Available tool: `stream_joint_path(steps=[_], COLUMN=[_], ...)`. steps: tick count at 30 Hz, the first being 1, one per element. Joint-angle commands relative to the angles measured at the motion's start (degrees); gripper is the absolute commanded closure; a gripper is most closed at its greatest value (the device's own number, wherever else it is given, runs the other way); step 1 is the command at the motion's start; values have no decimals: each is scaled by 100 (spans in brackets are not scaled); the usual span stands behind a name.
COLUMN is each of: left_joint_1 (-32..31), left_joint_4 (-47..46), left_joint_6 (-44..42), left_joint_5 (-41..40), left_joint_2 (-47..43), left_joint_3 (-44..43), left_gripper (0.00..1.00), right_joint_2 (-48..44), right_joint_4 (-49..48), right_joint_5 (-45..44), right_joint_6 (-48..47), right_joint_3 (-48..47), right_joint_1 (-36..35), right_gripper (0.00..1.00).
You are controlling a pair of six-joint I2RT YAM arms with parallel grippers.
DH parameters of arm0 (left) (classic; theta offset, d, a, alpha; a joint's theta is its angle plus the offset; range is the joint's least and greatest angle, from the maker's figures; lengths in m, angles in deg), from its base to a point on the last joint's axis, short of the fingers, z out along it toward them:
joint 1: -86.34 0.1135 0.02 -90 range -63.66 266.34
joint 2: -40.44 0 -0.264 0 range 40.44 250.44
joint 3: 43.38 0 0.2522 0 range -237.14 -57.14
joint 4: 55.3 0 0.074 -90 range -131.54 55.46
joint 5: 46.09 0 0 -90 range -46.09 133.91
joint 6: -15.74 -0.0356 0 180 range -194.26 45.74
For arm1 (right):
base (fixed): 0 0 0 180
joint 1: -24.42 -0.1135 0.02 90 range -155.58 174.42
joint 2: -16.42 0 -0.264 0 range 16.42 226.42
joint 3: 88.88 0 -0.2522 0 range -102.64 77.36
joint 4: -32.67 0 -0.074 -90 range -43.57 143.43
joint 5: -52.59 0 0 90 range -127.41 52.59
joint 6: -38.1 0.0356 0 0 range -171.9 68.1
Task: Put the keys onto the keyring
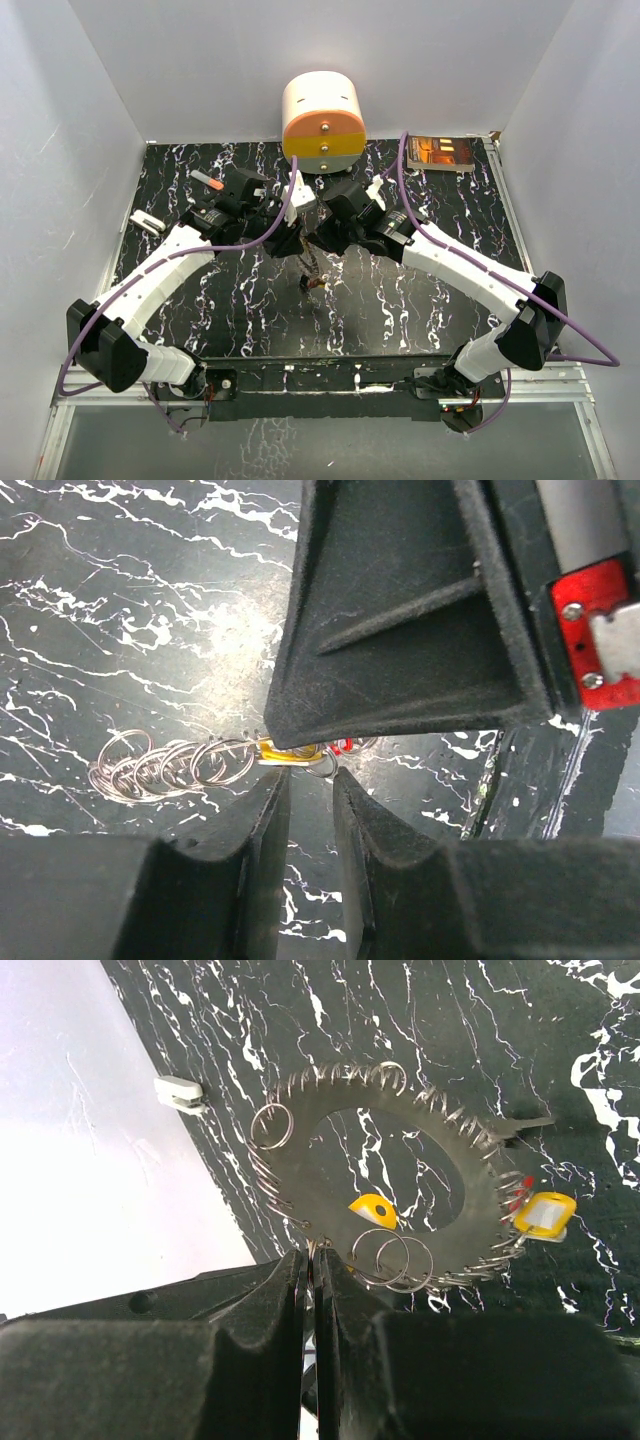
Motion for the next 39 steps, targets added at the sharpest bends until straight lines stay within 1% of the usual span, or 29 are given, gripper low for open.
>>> stream_joint_path(steps=[1, 8, 11, 14, 17, 18, 26, 29, 30, 32, 34, 35, 38, 39], left_joint_1=[-31, -33, -34, -38, -39, -33, -34, -40, -34, -32, -37, -35, -37, -32], left_joint_4=[-189, -263, -261, -261, -244, -241, -92, 99, 208, 466, 811, 895, 976, 1012], left_joint_6=[10, 32, 37, 39, 24, 20, -73, -223, -279, -390, -499, -571, -781, -808], left_joint_5=[-159, -168, -157, -129, -91, -71, -32, -162, -209, -301, -461, -564, -793, -821], left_joint_2=[-225, -202, -191, -193, -202, -205, -364, -468, -480, -455, -380, -407, -510, -505], left_joint_3=[-104, -145, -196, -229, -228, -230, -284, -408, -479, -665, -952, -1010, -1099, -1133], left_gripper=[77, 77, 79, 86, 98, 100, 100, 100, 97, 86, 82, 77, 66, 64], right_joint_2=[-184, -175, -206, -233, -254, -262, -333, -317, -304, -268, -239, -242, -251, -243], right_joint_4=[-566, -591, -621, -666, -668, -667, -697, -723, -739, -746, -746, -764, -889, -923], right_joint_5=[165, 208, 210, 213, 213, 202, 113, 94, 104, 123, 124, 133, 128, 134], right_joint_6=[219, 295, 356, 404, 442, 462, 600, 644, 651, 670, 698, 719, 780, 800], right_joint_3=[-169, -152, -87, -30, -2, 2, 146, 167, 163, 118, 83, 79, 105, 101], right_joint_1=[-44, -45, -41, -44, -46, -41, -44, -44, -43, -38, -39, -37, -39, -38], right_gripper=[92, 92, 92, 92, 92, 92, 92, 92, 92, 92, 92, 92, 92, 92])
